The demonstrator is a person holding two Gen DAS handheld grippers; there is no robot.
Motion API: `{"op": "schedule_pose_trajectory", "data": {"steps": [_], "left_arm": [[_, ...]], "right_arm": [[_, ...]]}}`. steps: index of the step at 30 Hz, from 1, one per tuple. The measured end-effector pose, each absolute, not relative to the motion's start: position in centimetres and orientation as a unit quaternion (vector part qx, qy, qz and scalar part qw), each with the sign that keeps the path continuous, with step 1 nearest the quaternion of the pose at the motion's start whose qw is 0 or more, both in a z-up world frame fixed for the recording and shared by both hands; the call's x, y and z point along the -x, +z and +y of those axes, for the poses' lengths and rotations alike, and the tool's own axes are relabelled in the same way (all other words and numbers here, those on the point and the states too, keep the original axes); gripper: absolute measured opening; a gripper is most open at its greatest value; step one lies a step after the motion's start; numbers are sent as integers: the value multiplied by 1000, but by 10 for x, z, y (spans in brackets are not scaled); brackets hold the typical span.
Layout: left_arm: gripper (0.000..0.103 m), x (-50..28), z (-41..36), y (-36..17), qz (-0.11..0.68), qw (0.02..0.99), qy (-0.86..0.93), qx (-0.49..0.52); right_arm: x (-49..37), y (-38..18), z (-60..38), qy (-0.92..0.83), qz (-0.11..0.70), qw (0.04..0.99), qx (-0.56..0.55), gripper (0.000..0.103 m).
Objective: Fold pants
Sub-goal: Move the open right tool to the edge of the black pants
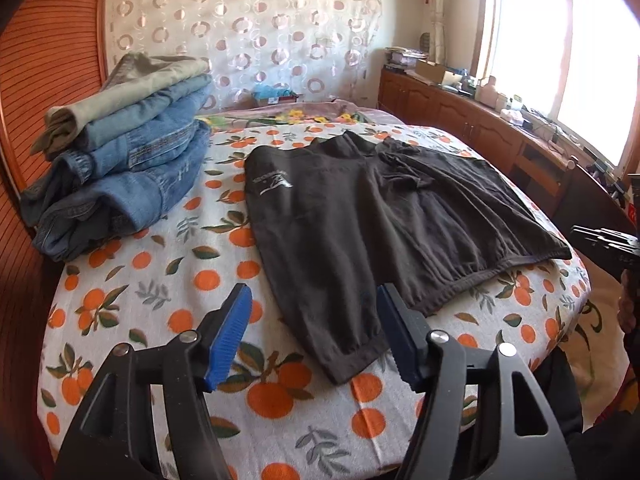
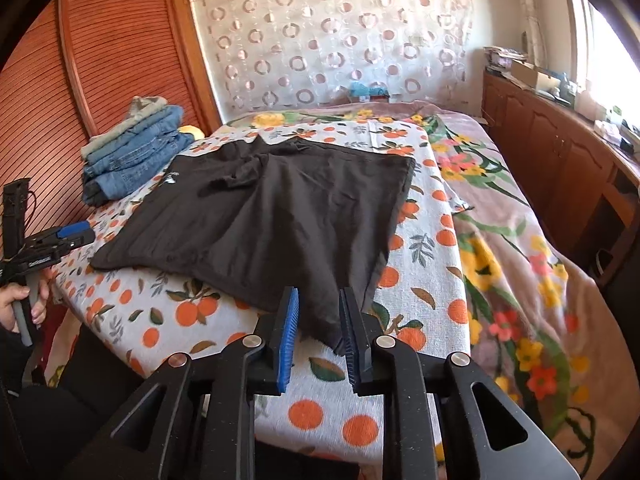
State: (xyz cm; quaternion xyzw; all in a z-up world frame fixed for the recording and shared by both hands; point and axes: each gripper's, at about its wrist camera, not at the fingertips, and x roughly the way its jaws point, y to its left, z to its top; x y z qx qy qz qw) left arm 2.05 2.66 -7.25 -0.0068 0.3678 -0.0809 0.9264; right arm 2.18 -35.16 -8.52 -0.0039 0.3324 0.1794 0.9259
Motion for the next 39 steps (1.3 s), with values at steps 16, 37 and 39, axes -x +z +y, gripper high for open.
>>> {"op": "schedule_pose_trajectory", "data": {"steps": [16,37,39], "left_arm": [[66,-30,43,-85,386,920,-68,10],[66,-25,76,-67,359,931,-57,4],[66,-25,82,-67,359,932,-53,5]], "right_arm": [[-32,-94,-340,177,337,925,15,28],[-50,-66,-205,286,296,909,60,37],[-53,-75,-180,312,303,898,63,37]]}}
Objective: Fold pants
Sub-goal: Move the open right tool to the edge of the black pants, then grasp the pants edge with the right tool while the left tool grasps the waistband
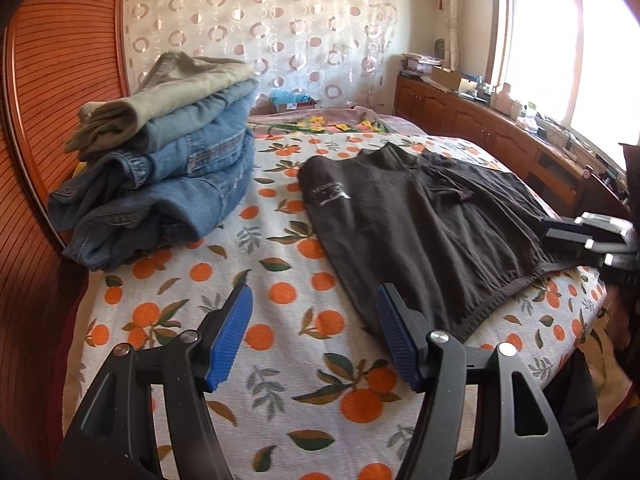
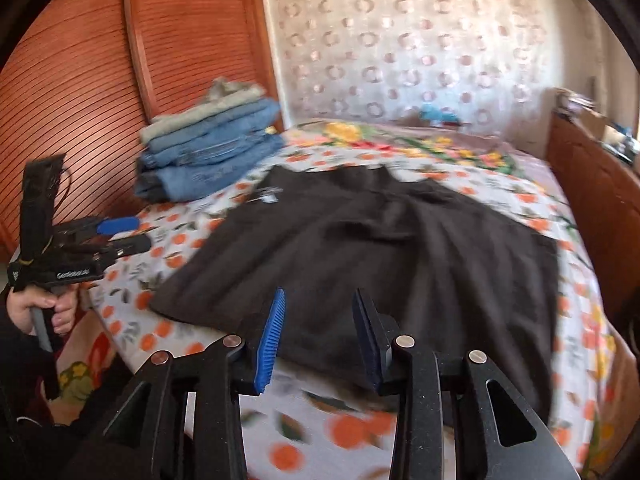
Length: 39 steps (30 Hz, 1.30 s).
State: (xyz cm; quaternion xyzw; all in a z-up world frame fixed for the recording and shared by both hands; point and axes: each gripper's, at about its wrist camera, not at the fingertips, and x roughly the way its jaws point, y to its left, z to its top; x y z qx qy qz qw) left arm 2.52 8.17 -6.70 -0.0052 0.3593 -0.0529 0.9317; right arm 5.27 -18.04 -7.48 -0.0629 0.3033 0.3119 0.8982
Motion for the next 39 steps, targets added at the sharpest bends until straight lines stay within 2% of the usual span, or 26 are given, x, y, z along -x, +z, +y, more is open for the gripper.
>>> {"op": "schedule_pose_trajectory", "data": {"steps": [10,21,22,23,24,25,39], "left_arm": [[66,-24,101,-70,360,932,-38,8],[66,-21,112,-74,362,931,-29,21],[66,-22,112,-74,362,931,-30,22],[66,-23,112,-74,363,931,-31,24],[66,-24,111,-74,363,931,-33,25],[66,-26,110,-74,362,931,-35,26],[66,-79,74,-55,353,932,-76,36]], "right_arm": [[-49,-116,-79,413,335,840,107,37],[-47,-125,-47,412,332,834,156,36],[-48,-127,-45,408,333,835,158,33],[-44,-125,-45,401,329,839,162,24],[-44,-126,-46,392,324,844,170,10],[-44,-125,-43,392,322,845,168,7],[-53,-70,-154,314,275,907,61,4]]}}
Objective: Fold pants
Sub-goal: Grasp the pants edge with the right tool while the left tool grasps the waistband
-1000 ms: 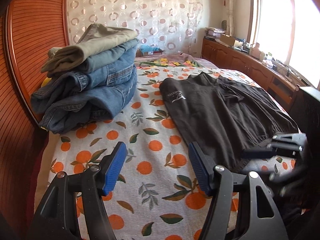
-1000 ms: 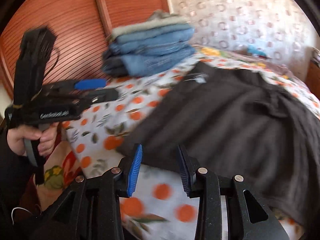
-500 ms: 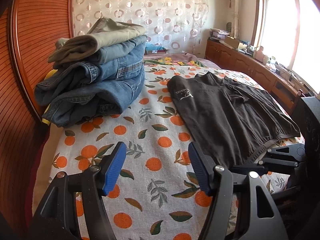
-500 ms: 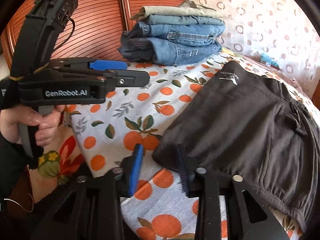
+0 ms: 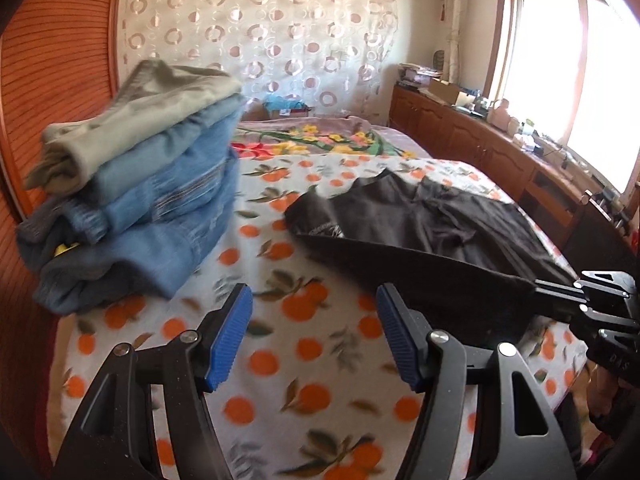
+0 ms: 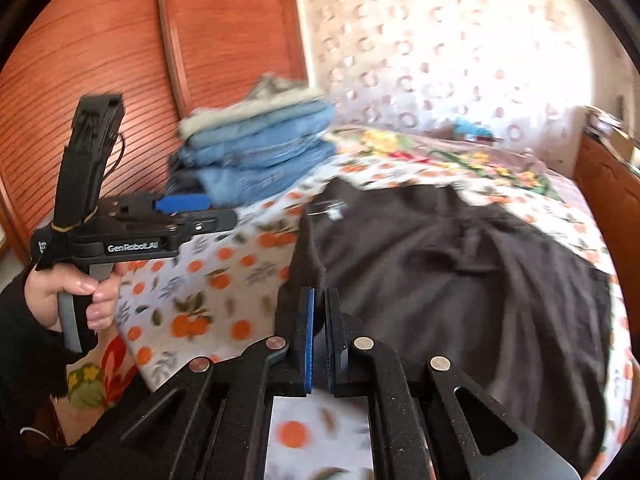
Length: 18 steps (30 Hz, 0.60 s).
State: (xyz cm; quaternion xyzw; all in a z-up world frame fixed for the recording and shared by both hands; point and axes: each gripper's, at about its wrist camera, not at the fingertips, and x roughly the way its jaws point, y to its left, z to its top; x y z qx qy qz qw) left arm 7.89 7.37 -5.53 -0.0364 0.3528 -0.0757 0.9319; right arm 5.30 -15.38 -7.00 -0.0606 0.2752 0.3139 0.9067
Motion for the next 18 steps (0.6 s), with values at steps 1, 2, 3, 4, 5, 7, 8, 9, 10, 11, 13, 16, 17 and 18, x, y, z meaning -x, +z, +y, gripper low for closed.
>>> {"op": "schedule_pose_trajectory", "data": {"steps": [1,2,3,4,5,7,8,9,10,11,13,16,17,18], "left_arm": [[66,-86,70,-55,355,931,-79,40],[66,-91,68,-55,356,930,-81,42],[66,-97,65,-55,358,929,-83,43],[66,-104,62,-55,360,928,-84,43],[66,-112,60,-55,363,927,-85,43],[66,-129,56,-58,378,922,-79,44],[66,-136,55,-60,383,919,-77,46],[66,-142,54,-61,388,917,-77,51],[65,-149,54,-63,394,914,-79,61],[60,-155,55,-65,402,909,-80,73],[57,-164,58,-72,422,897,-85,100],[57,-173,62,-80,436,886,-85,130],[57,-175,63,-82,439,884,-85,136],[57,-178,63,-84,441,882,-86,142]], "right_arm": [[-54,-70,-161,308,276,909,55,4],[-55,-70,-167,304,279,910,51,4],[-55,-71,-171,299,281,911,49,4],[-55,-73,-175,293,282,912,49,4],[-55,-73,-178,289,283,913,48,4],[-55,-77,-182,287,288,913,42,4],[-54,-79,-182,286,291,912,41,4],[-55,-80,-182,286,292,912,40,4],[-53,-81,-181,287,293,911,40,4],[-51,-81,-183,288,294,911,40,4],[-47,-82,-181,289,294,910,41,5],[-53,-84,-185,294,297,908,38,5],[-53,-84,-186,294,297,908,38,5],[-54,-83,-187,295,297,907,38,5]]}}
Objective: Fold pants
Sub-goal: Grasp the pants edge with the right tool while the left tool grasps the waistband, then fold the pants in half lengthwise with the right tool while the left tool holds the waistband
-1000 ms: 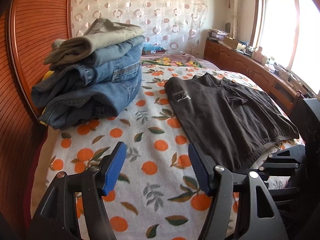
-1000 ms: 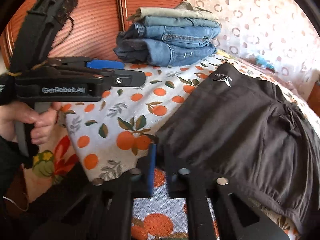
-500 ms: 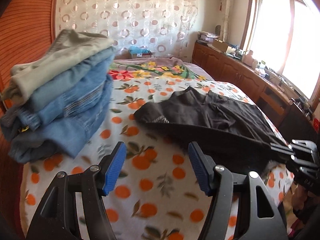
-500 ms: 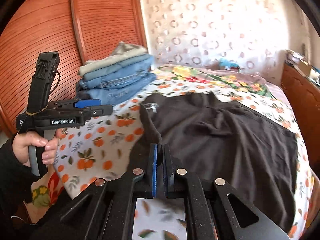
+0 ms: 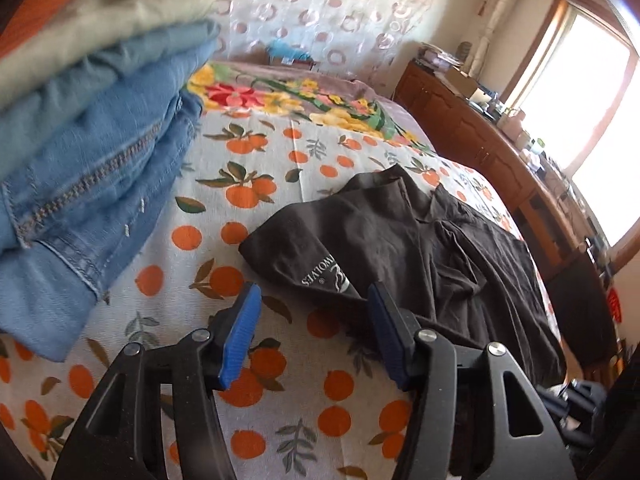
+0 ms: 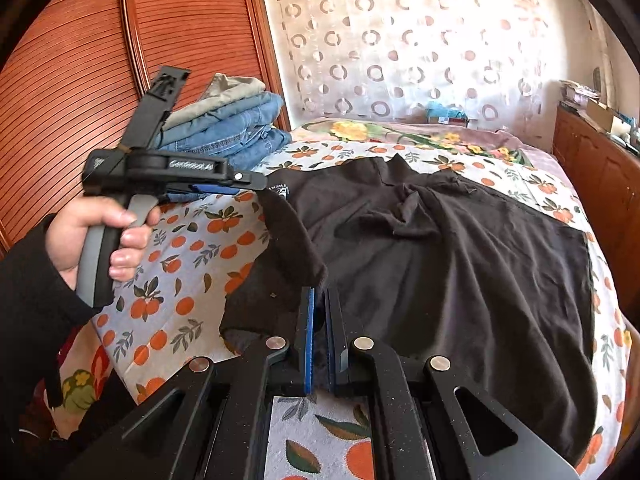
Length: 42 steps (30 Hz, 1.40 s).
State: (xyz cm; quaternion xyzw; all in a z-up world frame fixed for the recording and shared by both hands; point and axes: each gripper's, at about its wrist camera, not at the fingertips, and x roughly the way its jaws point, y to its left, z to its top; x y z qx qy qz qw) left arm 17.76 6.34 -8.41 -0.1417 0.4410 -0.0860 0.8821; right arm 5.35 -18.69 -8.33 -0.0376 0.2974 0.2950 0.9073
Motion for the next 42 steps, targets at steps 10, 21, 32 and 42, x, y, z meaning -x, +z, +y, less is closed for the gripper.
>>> {"op": "schedule_pose_trajectory", "data": {"steps": [10,21,32,42], "left_arm": [[53,-186,63,-98,475,856,-91,184],[53,-203,75,-100,481,837,-89,246],[16,-221,69,-103,490,842,-61,218],[3,-210,53,-78,456,868,-67,184]], "right_arm": [[-58,-86,-193,289,299,909,33,5],[-52,-91,-194,291,298,908,38,5],[-47,-91,-199,294,298,908,36,5],[-47,-91,-210,285,297,911,30,5]]}}
